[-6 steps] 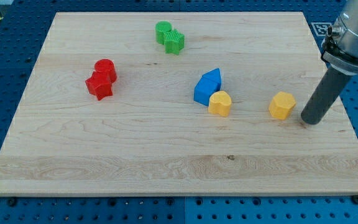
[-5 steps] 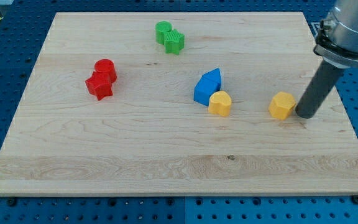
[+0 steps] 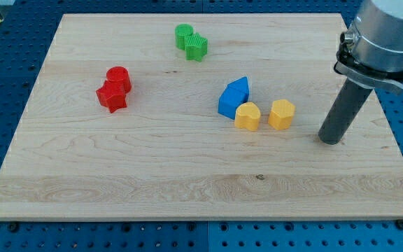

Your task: Place the hexagon at the top right side of the heart

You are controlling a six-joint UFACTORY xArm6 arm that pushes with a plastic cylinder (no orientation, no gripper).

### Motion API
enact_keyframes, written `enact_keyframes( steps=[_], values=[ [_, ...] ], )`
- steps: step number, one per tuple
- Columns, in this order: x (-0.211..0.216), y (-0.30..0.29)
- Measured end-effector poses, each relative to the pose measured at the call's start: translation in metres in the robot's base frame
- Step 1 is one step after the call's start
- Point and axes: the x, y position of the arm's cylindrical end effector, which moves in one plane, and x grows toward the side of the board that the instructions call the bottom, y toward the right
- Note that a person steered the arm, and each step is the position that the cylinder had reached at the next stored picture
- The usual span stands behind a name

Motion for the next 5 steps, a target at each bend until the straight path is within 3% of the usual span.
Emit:
enact_keyframes(
  steps=[1, 4, 5],
  values=[
    [-0.011, -0.032],
    [-0.061, -0.054],
    [-0.054, -0.059]
  ],
)
